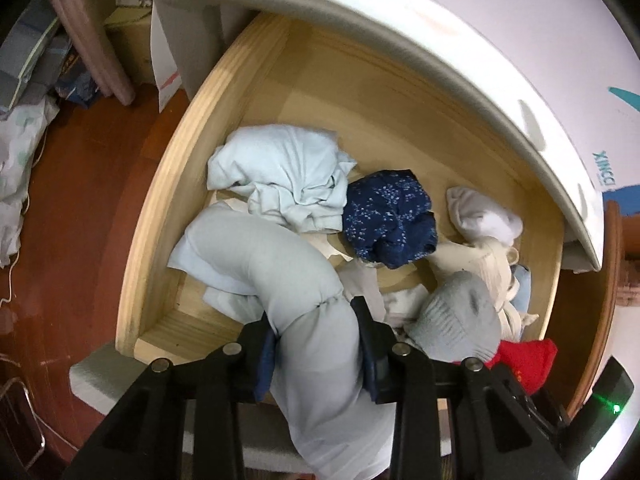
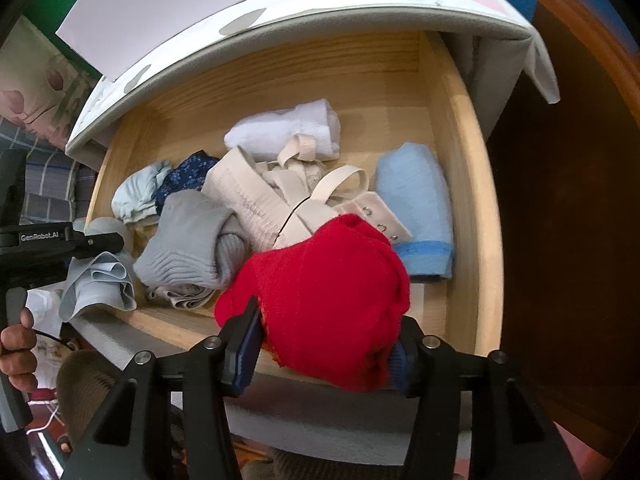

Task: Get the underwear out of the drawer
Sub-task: 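Grasp the pale grey rolled underwear with the left gripper while right holds red, then lift the pale grey underwear with the left gripper over the white box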

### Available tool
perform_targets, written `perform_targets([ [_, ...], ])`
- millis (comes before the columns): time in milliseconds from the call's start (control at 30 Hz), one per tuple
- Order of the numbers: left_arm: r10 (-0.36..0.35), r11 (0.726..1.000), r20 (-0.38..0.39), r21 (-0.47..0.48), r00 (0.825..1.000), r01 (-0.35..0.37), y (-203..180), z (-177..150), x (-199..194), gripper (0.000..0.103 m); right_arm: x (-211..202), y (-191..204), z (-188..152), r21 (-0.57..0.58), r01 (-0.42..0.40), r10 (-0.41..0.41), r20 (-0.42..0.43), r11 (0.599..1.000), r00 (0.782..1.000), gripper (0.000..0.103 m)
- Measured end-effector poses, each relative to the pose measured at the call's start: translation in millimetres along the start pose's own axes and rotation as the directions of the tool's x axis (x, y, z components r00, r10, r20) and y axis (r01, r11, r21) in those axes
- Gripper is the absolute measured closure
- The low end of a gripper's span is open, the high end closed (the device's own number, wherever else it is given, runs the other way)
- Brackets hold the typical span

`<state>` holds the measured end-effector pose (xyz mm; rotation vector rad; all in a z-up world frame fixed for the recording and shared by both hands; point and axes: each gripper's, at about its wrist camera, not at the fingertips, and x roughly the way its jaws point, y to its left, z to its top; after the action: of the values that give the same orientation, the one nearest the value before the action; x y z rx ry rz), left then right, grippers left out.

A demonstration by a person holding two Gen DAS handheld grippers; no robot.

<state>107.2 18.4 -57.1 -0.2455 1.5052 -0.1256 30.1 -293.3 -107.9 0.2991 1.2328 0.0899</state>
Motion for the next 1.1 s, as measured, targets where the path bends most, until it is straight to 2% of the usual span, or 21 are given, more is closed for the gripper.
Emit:
perform_targets([
  [100, 0.011, 0.998, 0.033, 0.054, 0.999, -0.013, -8, -6, -8, 0.069, 4, 3, 2, -0.016, -0.01, 0.01, -0.02, 1.0, 1.0, 0.049],
  [233, 0.011, 0.995, 0.063, 0.103, 0.998, -0.018, -11, -12, -17, 0.069, 10, 14, 3, -0.064, -0.01, 0.006, -0.059, 0.998, 0.998, 0.035],
  [400, 0.015, 0.988, 0.1, 0.149, 0.995, -0.03, -16, -20, -23, 0.069, 18, 25, 6, -0.107, 0.01, -0.02, -0.085, 0.994, 0.996, 0.034],
  [467, 0.011, 0.987, 0.11, 0.158, 0.994, -0.028, -16, -21, -26, 0.069, 21, 28, 7, -0.116, 0.007, -0.017, -0.084, 0.993, 0.996, 0.046],
  [500, 0.006, 0.986, 0.116, 0.162, 0.993, -0.025, -16, -22, -28, 0.069, 22, 28, 7, -0.117, 0.006, -0.016, -0.082, 0.993, 0.997, 0.057],
  [667, 0.0, 0.983, 0.146, 0.179, 0.989, -0.027, -15, -25, -38, 0.069, 23, 30, 5, -0.128, 0.014, -0.023, -0.064, 0.992, 0.998, 0.062],
  [933, 0.005, 0.977, 0.201, 0.206, 0.98, -0.047, -15, -33, -58, 0.068, 0, 17, -1, -0.086, 0.0, 0.007, 0.073, 0.996, 0.997, 0.065],
  [1100, 0.011, 0.969, 0.257, 0.236, 0.966, -0.074, -19, -38, -78, 0.068, -3, 10, -1, -0.052, 0.043, -0.038, 0.091, 0.998, 0.995, 0.065],
])
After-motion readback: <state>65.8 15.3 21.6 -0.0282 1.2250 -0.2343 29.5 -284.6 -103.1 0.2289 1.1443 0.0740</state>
